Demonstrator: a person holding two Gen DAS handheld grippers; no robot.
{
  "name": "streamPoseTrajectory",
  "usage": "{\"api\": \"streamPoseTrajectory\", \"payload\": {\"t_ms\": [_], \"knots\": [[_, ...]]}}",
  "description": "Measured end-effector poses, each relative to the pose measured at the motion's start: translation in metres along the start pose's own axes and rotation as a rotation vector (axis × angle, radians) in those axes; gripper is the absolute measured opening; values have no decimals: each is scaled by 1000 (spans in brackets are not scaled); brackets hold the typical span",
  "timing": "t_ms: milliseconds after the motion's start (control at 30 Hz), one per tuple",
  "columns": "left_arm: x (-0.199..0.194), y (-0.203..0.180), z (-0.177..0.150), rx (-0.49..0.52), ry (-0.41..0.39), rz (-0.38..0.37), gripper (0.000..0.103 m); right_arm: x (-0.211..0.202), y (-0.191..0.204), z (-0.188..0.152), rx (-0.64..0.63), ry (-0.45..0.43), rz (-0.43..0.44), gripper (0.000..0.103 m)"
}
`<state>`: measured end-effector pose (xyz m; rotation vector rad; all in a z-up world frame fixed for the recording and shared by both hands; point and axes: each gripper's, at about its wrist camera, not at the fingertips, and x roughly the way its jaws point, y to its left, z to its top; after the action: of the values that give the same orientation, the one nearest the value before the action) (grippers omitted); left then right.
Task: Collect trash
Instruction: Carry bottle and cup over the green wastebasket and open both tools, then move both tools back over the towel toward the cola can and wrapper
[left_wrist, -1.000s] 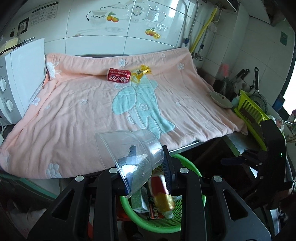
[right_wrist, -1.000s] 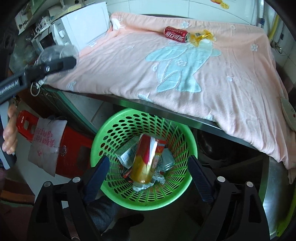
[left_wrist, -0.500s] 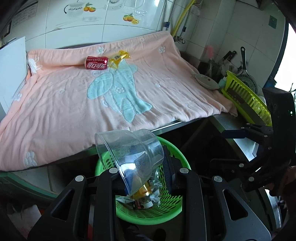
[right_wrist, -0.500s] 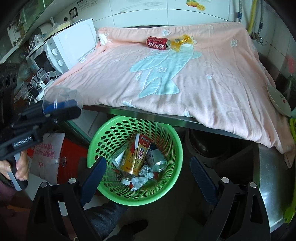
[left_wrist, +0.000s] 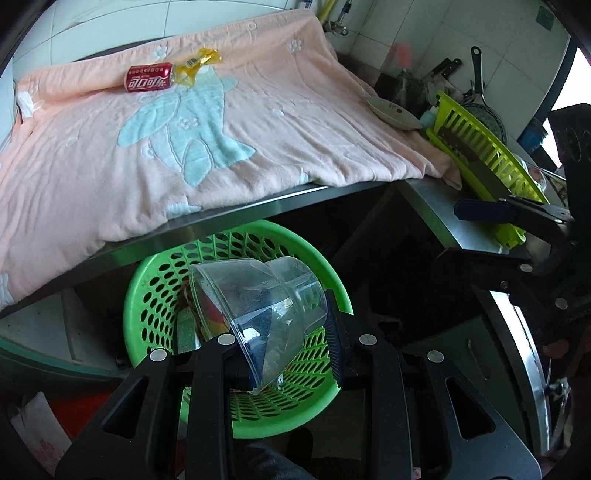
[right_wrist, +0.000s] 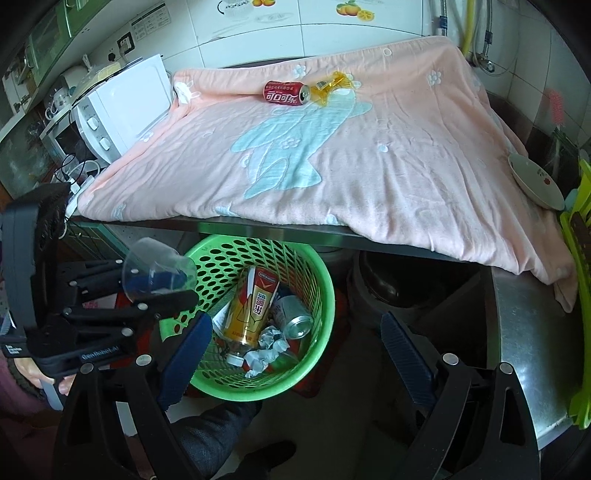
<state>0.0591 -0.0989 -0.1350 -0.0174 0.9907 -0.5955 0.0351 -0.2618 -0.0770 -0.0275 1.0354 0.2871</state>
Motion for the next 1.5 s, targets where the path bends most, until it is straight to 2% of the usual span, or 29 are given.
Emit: {"api": "streamPoseTrajectory", "payload": {"t_ms": [167,300,367,667,967,1267,1367,1500], "knots": [[15,-6,-2,-11,42,-1,29,-4,-10,-4,18,0,1,89],[21,-6,-2,-33,61,-15,47,-5,-11,-5,23,0,-1,89],[24,-6,-2,-39,66,-9,53,-5,-12,-6,24,1,1,89],[17,8,-2,-82,50,8,60,-3,-9,-1,20,6,6,89],[-2,35,12,-120,8,51,66,10,-1,20,0,11,27,89],[-18,72,46,-148,-51,106,66,33,-5,73,12,14,61,89],[-21,90,63,-165,-69,124,66,46,-10,103,19,14,79,89],[-22,109,81,-174,-84,143,66,63,-16,144,12,10,58,89]]}}
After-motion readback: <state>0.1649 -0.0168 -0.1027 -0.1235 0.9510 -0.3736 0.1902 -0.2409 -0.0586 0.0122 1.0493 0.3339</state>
